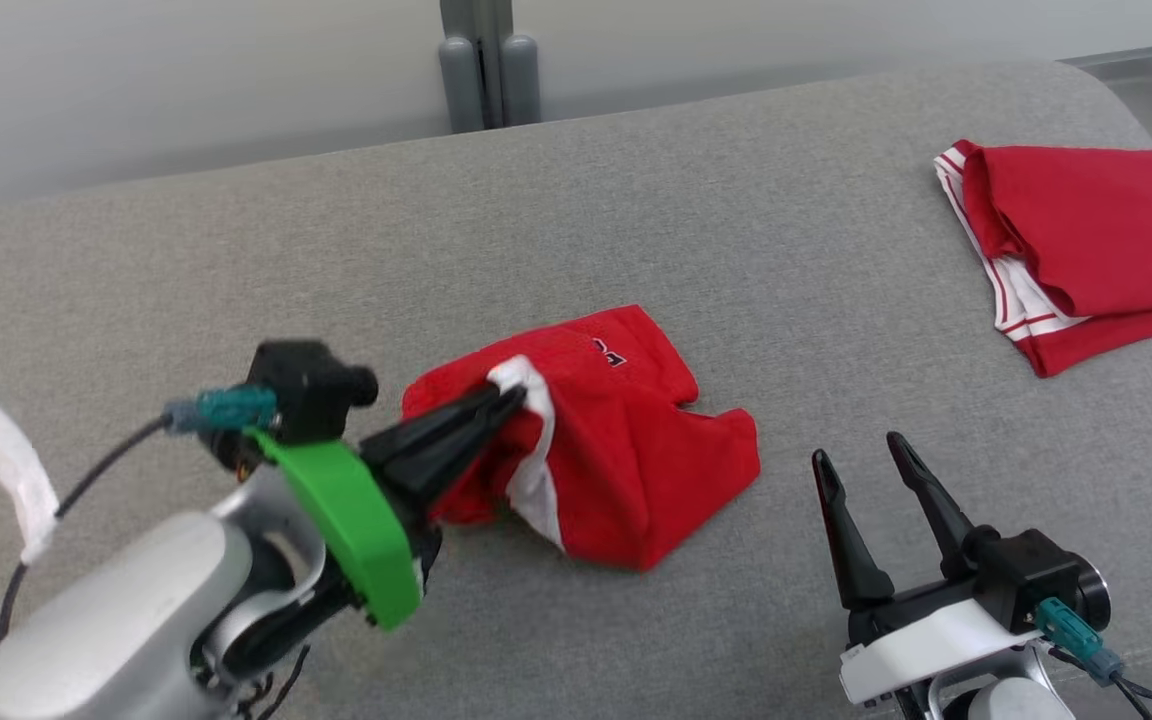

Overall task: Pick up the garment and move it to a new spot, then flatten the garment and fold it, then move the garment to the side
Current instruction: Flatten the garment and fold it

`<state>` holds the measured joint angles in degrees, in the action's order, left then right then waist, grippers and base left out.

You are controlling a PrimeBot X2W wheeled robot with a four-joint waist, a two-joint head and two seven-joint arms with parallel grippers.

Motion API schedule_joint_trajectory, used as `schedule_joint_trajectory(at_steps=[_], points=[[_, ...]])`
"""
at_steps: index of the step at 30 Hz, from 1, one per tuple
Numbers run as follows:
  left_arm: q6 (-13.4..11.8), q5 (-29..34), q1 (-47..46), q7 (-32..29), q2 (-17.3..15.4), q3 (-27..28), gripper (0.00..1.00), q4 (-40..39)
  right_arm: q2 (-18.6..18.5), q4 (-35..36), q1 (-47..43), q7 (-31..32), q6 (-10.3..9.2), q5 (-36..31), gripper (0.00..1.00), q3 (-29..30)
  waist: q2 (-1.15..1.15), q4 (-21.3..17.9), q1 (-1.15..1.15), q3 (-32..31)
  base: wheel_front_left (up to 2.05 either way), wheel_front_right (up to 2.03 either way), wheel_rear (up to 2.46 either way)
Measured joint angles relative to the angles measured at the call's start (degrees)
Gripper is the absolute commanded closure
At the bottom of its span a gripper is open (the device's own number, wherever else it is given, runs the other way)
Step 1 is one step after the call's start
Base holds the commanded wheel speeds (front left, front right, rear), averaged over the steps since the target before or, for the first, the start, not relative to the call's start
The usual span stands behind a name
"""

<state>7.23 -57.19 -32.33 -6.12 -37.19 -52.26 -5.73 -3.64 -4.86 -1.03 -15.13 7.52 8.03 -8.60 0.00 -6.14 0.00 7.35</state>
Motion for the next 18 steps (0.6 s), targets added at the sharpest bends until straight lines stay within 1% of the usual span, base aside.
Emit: schedule_joint_trajectory(at_steps=[3,4,7,9,10,12,14,15,16,18], points=[[-0.02,-2.77,-7.54,-3.20,4.63,1.96,1.00,-0.14,0.43,-0.09,0.65,0.00,0.00,0.44,0.00,0.18,0.00,-1.71,0.00,0.20,0.00,0.00,0.00],[-0.29,-4.15,-10.30,-4.25,6.87,2.76,1.00,0.47,0.53,-0.23,0.85,0.00,0.00,0.47,0.00,0.40,0.00,-2.37,0.00,0.32,0.00,0.00,0.00],[-2.41,-7.55,-17.89,-6.21,14.05,5.25,1.00,2.89,0.64,-0.35,1.44,0.00,0.00,0.63,0.00,1.23,0.00,-4.22,0.00,0.65,0.00,0.00,0.00],[-4.33,-9.62,-22.75,-6.22,18.95,7.59,1.00,5.09,0.66,-0.47,1.47,0.00,-0.01,0.66,0.00,1.87,0.00,-5.52,0.00,0.79,0.00,0.00,0.00],[-5.22,-10.44,-24.43,-6.14,20.69,8.46,1.00,5.95,0.67,-0.53,1.46,0.00,-0.01,0.71,0.00,2.01,0.00,-6.01,0.00,0.80,0.00,0.00,0.00],[-7.76,-11.27,-27.82,-5.81,24.07,10.22,1.00,8.02,0.69,-0.51,1.42,0.00,-0.01,1.42,0.00,2.25,0.00,-7.16,0.00,0.72,0.00,0.00,0.00],[-9.65,-11.99,-29.43,-6.48,25.49,10.83,1.00,9.67,0.69,-0.49,1.30,0.00,0.00,1.74,0.00,2.33,0.00,-7.95,0.00,0.51,0.00,0.00,0.00],[-10.50,-12.09,-29.48,-6.88,25.48,10.81,1.00,10.45,0.70,-0.45,1.20,0.00,0.00,1.91,0.00,2.40,0.00,-8.22,0.00,0.33,0.00,0.00,0.00],[-11.10,-12.09,-29.10,-7.20,24.90,10.57,1.00,11.13,0.71,-0.35,1.07,0.00,-0.01,1.99,0.00,2.53,0.00,-8.38,0.00,0.09,0.00,0.00,0.00],[-11.36,-12.17,-26.30,-7.95,22.84,9.88,1.00,11.67,0.69,-0.16,0.66,0.00,0.00,2.15,0.00,2.77,0.00,-8.36,0.00,-0.24,0.00,0.00,0.00]])
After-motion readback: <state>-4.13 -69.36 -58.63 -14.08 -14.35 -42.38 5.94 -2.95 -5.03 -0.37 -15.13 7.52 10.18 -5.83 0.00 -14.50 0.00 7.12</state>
